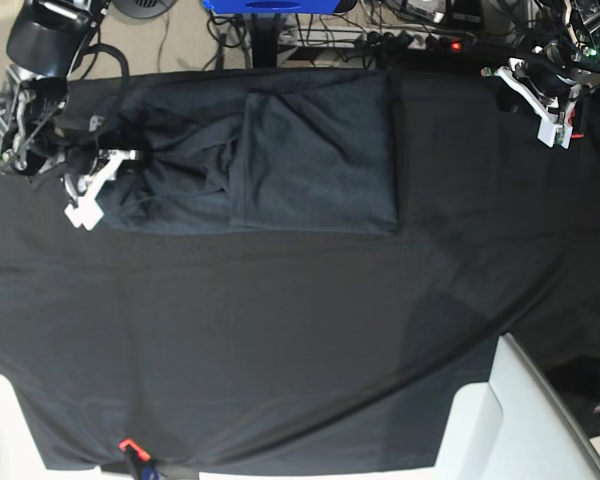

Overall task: Fold the T-shirt properly
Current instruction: 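Grasp the shirt's side edge with the right gripper and fold it inward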

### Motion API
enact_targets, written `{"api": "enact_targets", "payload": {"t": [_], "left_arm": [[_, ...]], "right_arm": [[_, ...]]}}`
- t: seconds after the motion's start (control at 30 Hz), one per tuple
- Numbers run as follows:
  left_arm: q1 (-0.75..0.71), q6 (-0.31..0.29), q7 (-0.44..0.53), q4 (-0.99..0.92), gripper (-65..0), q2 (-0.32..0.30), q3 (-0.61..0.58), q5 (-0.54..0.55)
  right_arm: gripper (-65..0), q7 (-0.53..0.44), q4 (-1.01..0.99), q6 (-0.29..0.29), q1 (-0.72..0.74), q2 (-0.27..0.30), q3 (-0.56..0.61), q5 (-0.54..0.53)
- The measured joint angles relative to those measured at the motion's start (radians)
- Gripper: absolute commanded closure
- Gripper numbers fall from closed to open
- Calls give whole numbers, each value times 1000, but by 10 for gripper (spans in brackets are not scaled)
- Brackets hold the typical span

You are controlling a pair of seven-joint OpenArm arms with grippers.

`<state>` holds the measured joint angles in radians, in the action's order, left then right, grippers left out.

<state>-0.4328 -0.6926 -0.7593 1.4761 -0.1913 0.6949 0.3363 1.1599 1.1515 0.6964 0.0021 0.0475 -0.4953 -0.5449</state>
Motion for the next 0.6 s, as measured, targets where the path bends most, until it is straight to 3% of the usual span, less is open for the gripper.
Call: {"api": "enact_targets", "payload": {"t": [0.17,0.33,0.47,0.6], "left_arm": [[0,0,0,0,0,0,1,0],[0,0,2,0,0,3,2,3],[0,0,0,0,0,-2,3,0],[0,0,0,0,0,1,3,0]], "right_arm": [[-2,28,203,-8,-53,-47,30,7],[-2,-23,499,-8,-165,-41,259,8],[-2,-24,655,-182,-224,-45,414,-1],[-2,-29,682,-335,-252,-36,532,3]]}}
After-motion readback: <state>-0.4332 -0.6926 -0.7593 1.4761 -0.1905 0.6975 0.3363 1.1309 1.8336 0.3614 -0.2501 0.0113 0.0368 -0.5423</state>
